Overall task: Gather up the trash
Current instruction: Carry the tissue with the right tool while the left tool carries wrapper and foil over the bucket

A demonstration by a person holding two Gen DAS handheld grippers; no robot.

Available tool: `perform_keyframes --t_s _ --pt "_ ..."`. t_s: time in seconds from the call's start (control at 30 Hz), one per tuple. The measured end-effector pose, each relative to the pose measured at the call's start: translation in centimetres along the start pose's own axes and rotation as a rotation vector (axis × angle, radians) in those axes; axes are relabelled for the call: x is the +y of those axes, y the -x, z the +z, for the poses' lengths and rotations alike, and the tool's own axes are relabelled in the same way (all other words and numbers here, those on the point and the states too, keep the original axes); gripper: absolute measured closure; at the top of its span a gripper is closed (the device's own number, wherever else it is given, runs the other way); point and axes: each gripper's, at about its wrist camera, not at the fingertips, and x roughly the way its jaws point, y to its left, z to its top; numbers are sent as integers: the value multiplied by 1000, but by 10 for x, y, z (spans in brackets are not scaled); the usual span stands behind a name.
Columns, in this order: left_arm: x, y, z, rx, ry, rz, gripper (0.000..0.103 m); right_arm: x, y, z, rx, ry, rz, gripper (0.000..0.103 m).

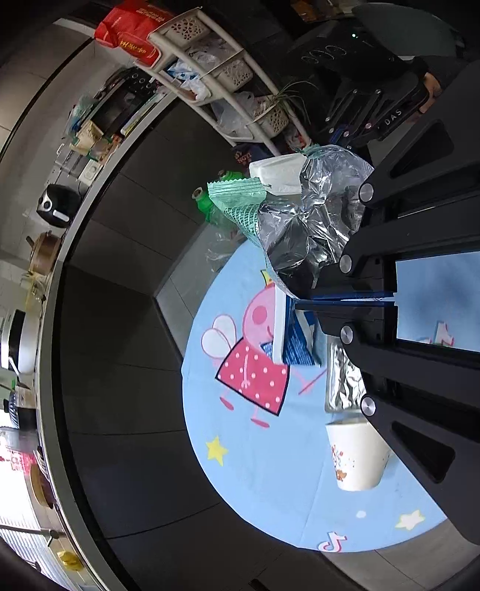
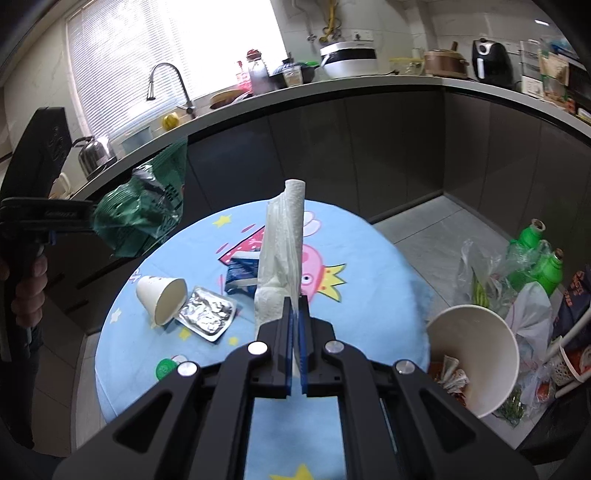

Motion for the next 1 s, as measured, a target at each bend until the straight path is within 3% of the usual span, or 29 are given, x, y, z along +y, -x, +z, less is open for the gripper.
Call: perform_keyframes --t_s 0.53,1.0 --pt "-110 -66 5 87 -133 -122 102 -100 54 -31 -74 -188 -135 98" --pt "-182 -149 8 210 -210 -171 102 -185 60 -71 -58 -358 -228 98"
